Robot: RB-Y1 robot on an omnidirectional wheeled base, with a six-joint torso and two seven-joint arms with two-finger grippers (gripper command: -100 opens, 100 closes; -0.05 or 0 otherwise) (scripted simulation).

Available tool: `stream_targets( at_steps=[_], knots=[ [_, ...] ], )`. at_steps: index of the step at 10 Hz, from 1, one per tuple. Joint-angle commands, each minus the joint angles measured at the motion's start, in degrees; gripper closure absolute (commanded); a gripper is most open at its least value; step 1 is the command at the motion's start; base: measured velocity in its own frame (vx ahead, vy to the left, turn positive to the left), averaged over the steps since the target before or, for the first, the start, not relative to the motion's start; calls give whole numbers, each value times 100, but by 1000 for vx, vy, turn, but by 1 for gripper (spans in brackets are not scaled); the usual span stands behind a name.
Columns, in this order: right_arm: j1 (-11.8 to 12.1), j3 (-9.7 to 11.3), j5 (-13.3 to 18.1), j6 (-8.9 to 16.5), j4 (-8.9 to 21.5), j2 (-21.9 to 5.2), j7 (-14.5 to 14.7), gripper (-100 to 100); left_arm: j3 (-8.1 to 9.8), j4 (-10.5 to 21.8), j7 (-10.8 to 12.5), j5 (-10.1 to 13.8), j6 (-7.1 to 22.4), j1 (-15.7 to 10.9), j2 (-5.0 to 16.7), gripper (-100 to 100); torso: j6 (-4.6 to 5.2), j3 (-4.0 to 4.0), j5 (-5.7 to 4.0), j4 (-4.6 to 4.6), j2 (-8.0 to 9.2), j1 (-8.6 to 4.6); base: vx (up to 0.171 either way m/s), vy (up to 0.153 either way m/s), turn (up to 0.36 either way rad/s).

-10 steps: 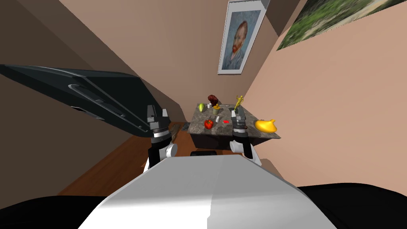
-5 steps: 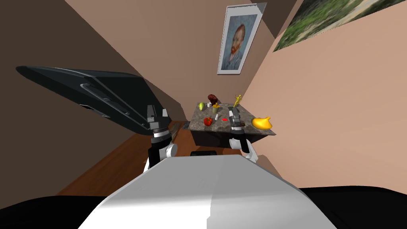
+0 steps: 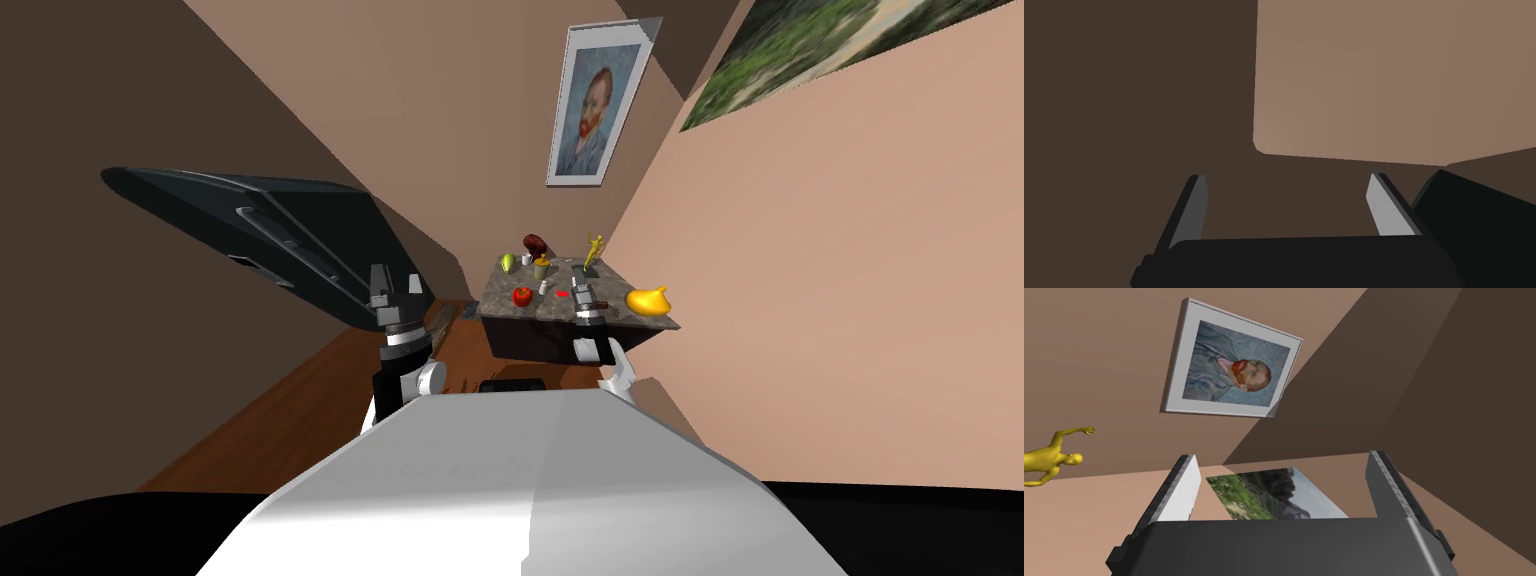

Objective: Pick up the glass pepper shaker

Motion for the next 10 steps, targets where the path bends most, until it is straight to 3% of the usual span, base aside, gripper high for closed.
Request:
stream_targets(
  at_steps=[1, 2, 4, 5, 10],
  knots=[
    [-186, -44, 94, 75, 244, -18, 106, -100, 0, 0, 0, 0, 0, 0, 0, 0, 0, 0, 0, 0, 0, 0, -94, -12, 18],
    [-186, -44, 94, 75, 244, -18, 106, -100, 0, 0, 0, 0, 0, 0, 0, 0, -1, -7, 1, -3, -12, 5, -65, -12, 12],
    [-522, -121, 277, 220, 595, -39, 296, -100, 0, 0, 0, 0, 0, 0, 0, 0, -1, -16, 2, -7, -25, 7, -84, -8, 31],
    [-522, -121, 277, 220, 648, -39, 296, -100, 0, 0, 0, 0, 0, 0, 0, 0, -1, -14, 2, -6, -22, 7, -100, -12, 11],
    [-1240, -296, 910, 696, 1627, -59, 785, -100, 0, 0, 0, 0, 0, 1, 0, 0, -1, -16, 4, -6, -28, 17, -82, 13, 22]
  ],
)
